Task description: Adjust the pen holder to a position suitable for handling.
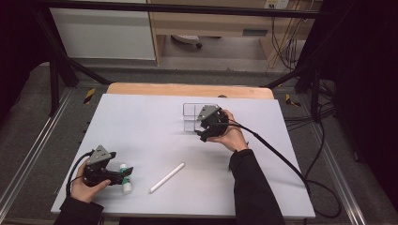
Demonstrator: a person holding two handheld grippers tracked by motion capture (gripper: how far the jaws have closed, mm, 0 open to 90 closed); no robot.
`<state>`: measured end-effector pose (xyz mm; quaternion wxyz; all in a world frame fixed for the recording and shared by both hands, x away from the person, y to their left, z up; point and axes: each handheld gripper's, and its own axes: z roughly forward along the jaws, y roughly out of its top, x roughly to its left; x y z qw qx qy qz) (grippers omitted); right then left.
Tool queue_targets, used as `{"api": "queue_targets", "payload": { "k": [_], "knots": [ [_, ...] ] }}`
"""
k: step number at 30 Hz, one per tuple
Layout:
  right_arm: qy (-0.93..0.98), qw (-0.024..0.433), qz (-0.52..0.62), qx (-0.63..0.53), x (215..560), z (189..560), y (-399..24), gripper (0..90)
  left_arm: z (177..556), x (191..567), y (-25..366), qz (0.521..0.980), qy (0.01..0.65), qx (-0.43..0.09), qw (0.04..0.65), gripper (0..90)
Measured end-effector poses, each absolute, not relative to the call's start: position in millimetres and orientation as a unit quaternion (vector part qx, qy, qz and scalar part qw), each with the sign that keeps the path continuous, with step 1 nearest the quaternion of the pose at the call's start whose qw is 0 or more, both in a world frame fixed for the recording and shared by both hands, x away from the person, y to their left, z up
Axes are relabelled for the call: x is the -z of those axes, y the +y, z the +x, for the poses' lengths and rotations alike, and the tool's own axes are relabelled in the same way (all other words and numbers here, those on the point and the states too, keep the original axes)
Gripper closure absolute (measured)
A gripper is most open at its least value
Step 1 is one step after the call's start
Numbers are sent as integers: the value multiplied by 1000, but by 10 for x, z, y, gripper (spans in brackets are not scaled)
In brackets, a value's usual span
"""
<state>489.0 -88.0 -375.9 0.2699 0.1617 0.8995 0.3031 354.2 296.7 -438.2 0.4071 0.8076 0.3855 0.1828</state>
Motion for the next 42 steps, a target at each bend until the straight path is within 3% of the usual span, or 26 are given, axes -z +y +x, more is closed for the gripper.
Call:
{"api": "queue_targets", "payload": {
  "k": [11,12,28,42],
  "knots": [
    [909,264,143,-288,3814,5063,-826,375,3548,4391,2966,808,385,-182,406,60],
    [910,265,131,-289,3825,5078,-812,434,3549,4393,2965,808,386,-182,406,60],
    [919,266,96,-273,3840,5168,-780,704,3548,4389,2970,809,384,-183,406,60],
    [930,256,59,-257,3800,5078,-799,804,3544,4385,2965,809,384,-183,407,60]
  ]
}}
